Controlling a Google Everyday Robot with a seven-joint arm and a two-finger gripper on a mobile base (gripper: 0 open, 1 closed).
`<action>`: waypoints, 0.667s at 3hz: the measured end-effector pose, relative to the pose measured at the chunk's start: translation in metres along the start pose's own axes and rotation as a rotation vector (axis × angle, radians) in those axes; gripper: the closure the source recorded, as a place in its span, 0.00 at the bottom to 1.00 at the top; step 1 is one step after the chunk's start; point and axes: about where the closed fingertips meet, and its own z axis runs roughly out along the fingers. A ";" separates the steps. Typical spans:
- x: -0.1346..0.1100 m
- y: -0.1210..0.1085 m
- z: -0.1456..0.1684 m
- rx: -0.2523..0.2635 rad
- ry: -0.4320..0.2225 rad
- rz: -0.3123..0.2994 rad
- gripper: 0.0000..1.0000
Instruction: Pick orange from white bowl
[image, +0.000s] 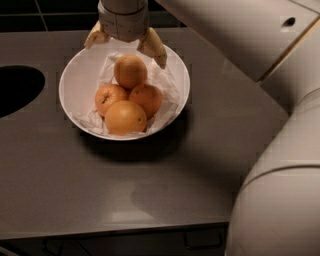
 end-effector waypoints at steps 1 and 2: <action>-0.003 0.002 0.009 -0.006 -0.021 -0.003 0.00; -0.005 0.002 0.016 -0.010 -0.037 -0.006 0.00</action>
Offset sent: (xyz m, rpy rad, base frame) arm -0.0008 -0.0010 -0.0281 -0.0146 0.0737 0.0104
